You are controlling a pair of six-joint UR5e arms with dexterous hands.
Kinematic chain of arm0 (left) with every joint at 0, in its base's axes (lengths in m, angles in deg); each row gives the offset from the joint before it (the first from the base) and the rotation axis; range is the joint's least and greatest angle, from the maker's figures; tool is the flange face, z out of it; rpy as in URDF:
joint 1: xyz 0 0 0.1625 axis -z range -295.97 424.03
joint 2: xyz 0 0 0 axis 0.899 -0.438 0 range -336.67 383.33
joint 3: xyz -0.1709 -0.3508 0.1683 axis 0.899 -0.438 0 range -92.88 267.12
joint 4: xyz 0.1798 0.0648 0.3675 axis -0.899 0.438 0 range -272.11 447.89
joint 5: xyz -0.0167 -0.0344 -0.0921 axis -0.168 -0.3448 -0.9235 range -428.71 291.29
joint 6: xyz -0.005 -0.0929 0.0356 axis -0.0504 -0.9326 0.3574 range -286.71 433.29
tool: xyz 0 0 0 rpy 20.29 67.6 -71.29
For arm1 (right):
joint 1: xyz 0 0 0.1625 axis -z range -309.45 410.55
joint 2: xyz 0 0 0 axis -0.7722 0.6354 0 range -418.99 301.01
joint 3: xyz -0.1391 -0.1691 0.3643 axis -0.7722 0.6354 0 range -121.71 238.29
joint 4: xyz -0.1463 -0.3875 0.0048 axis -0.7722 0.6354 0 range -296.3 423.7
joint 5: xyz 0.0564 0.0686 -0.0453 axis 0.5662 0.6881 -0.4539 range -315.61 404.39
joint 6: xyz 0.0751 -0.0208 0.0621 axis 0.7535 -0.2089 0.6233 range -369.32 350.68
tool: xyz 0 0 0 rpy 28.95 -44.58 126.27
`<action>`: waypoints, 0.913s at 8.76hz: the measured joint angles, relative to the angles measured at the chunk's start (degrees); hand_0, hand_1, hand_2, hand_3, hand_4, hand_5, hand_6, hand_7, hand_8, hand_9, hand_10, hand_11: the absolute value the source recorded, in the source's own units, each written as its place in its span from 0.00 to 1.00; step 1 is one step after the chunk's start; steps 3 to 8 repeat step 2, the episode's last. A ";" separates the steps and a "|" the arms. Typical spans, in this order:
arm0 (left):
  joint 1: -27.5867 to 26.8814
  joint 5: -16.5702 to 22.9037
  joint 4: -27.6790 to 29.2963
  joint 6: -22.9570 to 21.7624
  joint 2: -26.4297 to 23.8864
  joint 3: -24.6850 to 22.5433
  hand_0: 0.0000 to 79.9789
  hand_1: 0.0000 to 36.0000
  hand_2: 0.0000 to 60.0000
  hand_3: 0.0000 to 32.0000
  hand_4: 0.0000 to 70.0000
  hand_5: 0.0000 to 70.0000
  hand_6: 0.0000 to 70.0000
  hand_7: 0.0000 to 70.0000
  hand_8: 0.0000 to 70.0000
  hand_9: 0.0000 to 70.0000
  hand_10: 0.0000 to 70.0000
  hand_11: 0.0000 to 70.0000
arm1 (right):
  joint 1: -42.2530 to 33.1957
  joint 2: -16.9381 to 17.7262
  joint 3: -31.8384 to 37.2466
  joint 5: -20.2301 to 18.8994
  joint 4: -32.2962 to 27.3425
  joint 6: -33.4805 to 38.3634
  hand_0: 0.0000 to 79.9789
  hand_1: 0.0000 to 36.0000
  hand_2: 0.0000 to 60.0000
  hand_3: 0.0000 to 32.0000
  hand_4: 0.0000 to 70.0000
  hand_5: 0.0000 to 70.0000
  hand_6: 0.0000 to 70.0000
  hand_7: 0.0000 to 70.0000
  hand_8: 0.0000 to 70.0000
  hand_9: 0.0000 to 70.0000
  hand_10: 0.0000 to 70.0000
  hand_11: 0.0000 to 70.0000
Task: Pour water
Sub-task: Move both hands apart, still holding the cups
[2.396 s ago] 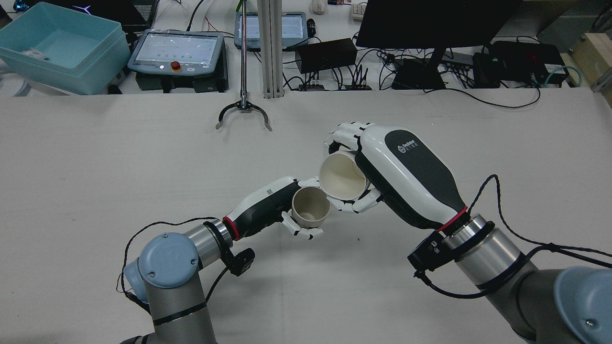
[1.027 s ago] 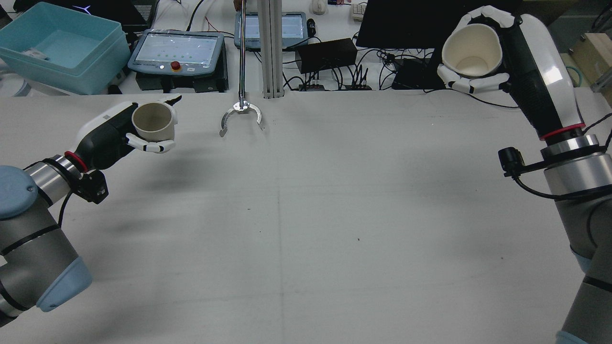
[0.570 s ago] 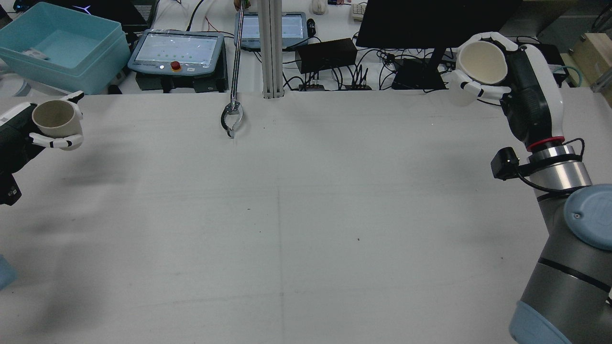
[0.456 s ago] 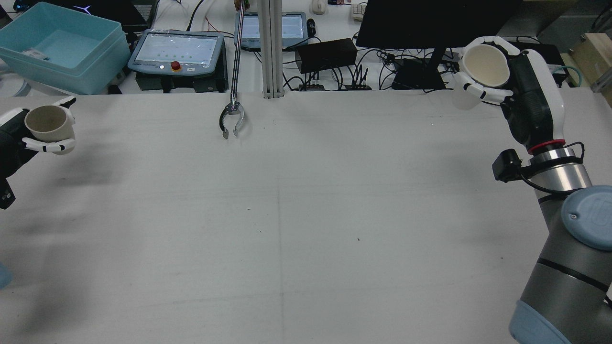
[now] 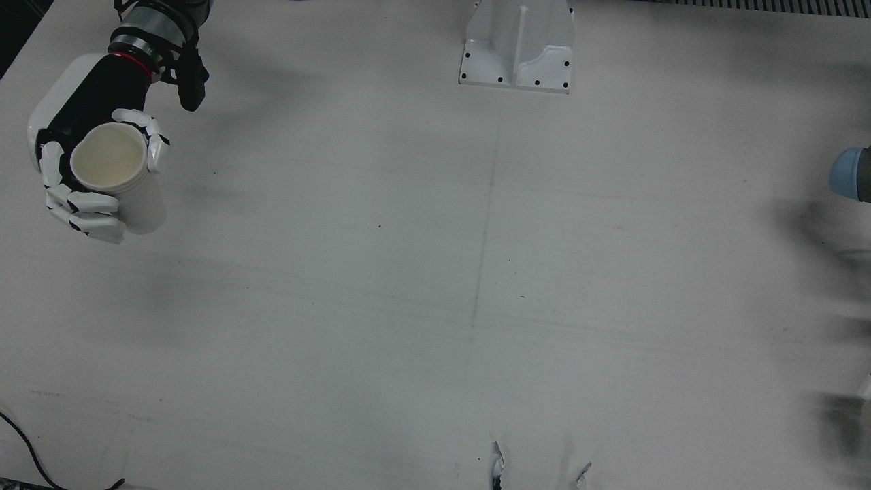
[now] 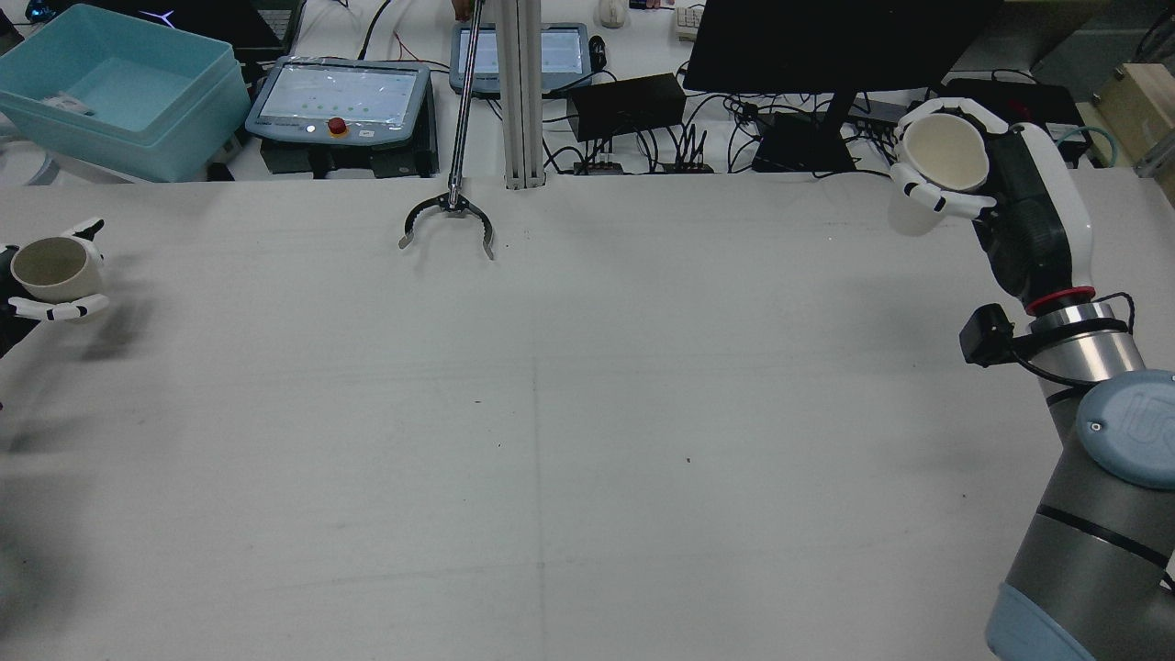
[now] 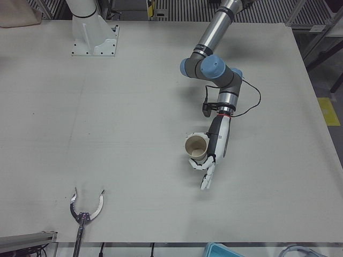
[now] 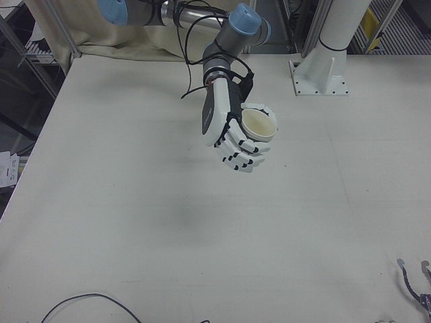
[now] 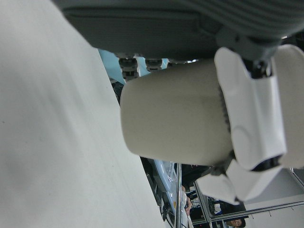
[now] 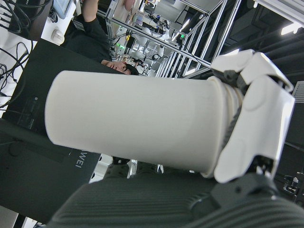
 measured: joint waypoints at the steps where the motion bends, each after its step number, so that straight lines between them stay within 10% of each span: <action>1: -0.03 -0.11 2.09 -0.13 0.21 1.78 0.53 0.17 0.05 0.00 0.32 0.04 0.02 0.09 0.00 0.03 0.04 0.06 | 0.21 -0.10 0.63 0.00 -0.03 0.07 0.59 0.55 0.69 0.00 0.07 0.62 0.42 0.62 0.40 0.60 0.33 0.50; 2: -0.08 -0.14 3.74 -0.13 0.78 2.61 0.51 0.15 0.00 0.00 0.15 0.00 0.00 0.02 0.00 0.00 0.01 0.03 | 0.30 -0.11 0.95 -0.01 -0.05 0.10 0.59 0.54 0.68 0.00 0.07 0.62 0.42 0.62 0.40 0.60 0.33 0.50; 8: -0.08 -0.14 3.74 -0.13 0.78 2.61 0.51 0.15 0.00 0.00 0.15 0.00 0.00 0.02 0.00 0.00 0.01 0.03 | 0.30 -0.11 0.95 -0.01 -0.05 0.10 0.59 0.54 0.68 0.00 0.07 0.62 0.42 0.62 0.40 0.60 0.33 0.50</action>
